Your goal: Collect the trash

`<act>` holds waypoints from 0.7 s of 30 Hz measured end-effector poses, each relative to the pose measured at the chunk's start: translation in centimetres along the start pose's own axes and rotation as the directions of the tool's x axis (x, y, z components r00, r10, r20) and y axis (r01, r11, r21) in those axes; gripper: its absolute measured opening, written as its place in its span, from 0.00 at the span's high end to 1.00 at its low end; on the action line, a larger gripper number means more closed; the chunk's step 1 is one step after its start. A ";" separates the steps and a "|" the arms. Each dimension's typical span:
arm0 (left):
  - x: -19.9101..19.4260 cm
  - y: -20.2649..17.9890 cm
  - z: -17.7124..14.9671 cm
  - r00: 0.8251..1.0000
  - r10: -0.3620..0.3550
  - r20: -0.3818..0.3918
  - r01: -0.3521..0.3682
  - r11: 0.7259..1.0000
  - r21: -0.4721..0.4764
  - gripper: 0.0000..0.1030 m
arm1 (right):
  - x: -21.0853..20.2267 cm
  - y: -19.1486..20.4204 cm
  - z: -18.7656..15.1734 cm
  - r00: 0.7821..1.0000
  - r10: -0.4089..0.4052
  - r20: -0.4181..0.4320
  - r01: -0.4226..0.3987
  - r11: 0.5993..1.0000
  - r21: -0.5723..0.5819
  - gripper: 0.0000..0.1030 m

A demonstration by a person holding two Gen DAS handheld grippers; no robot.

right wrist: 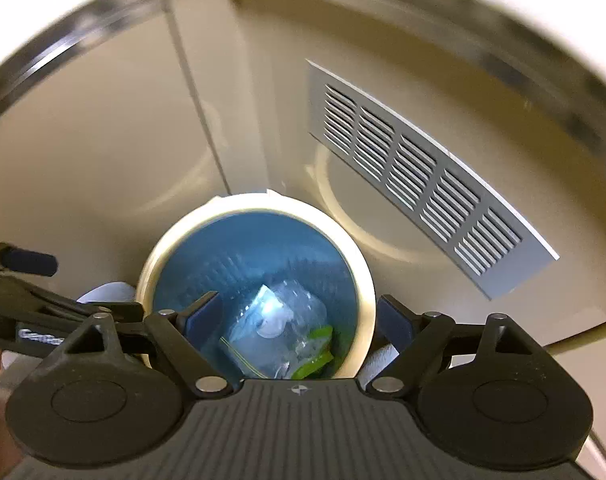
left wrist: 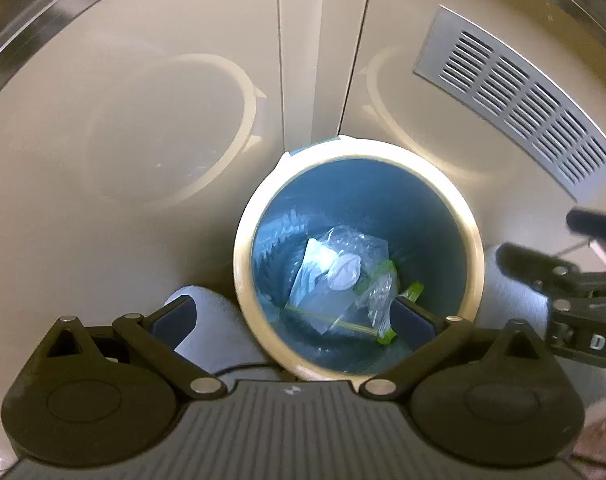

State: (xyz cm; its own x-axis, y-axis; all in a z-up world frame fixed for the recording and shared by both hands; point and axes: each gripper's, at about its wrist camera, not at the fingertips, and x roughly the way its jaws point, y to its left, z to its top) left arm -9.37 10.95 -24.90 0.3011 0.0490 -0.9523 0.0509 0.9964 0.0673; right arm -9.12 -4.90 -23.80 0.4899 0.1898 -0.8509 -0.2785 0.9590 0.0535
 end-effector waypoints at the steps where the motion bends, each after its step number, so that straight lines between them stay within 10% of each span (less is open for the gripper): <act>1: -0.3 -0.1 -0.3 1.000 0.002 0.001 -0.002 1.000 0.013 0.00 | -0.5 0.4 -0.2 1.000 -0.003 0.016 0.004 1.000 -0.019 0.17; 21: -2.5 0.3 -1.9 0.997 0.018 0.076 -0.022 0.999 0.044 0.00 | -3.6 2.5 -1.6 0.995 -0.015 0.096 0.028 0.991 -0.128 0.14</act>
State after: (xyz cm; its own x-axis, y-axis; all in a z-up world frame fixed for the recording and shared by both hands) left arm -11.95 11.25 -23.02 0.3735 0.0618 -0.9256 0.0865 0.9911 0.1011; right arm -12.87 -3.55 -21.40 0.5710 0.1942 -0.7976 -0.3679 0.9291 -0.0372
